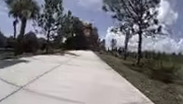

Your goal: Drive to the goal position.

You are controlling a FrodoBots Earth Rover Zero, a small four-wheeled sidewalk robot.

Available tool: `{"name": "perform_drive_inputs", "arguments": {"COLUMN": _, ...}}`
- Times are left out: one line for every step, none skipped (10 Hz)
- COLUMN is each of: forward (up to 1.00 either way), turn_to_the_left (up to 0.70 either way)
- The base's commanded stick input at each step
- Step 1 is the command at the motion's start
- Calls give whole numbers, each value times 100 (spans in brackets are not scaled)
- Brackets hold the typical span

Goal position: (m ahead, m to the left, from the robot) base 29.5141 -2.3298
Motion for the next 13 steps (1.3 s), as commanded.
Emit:
{"name": "perform_drive_inputs", "arguments": {"forward": 85, "turn_to_the_left": 0}}
{"name": "perform_drive_inputs", "arguments": {"forward": 85, "turn_to_the_left": 0}}
{"name": "perform_drive_inputs", "arguments": {"forward": 85, "turn_to_the_left": 0}}
{"name": "perform_drive_inputs", "arguments": {"forward": 85, "turn_to_the_left": 3}}
{"name": "perform_drive_inputs", "arguments": {"forward": 85, "turn_to_the_left": 27}}
{"name": "perform_drive_inputs", "arguments": {"forward": 85, "turn_to_the_left": 16}}
{"name": "perform_drive_inputs", "arguments": {"forward": 85, "turn_to_the_left": 5}}
{"name": "perform_drive_inputs", "arguments": {"forward": 85, "turn_to_the_left": 1}}
{"name": "perform_drive_inputs", "arguments": {"forward": 85, "turn_to_the_left": 0}}
{"name": "perform_drive_inputs", "arguments": {"forward": 85, "turn_to_the_left": 0}}
{"name": "perform_drive_inputs", "arguments": {"forward": 85, "turn_to_the_left": 0}}
{"name": "perform_drive_inputs", "arguments": {"forward": 85, "turn_to_the_left": 0}}
{"name": "perform_drive_inputs", "arguments": {"forward": 85, "turn_to_the_left": 0}}
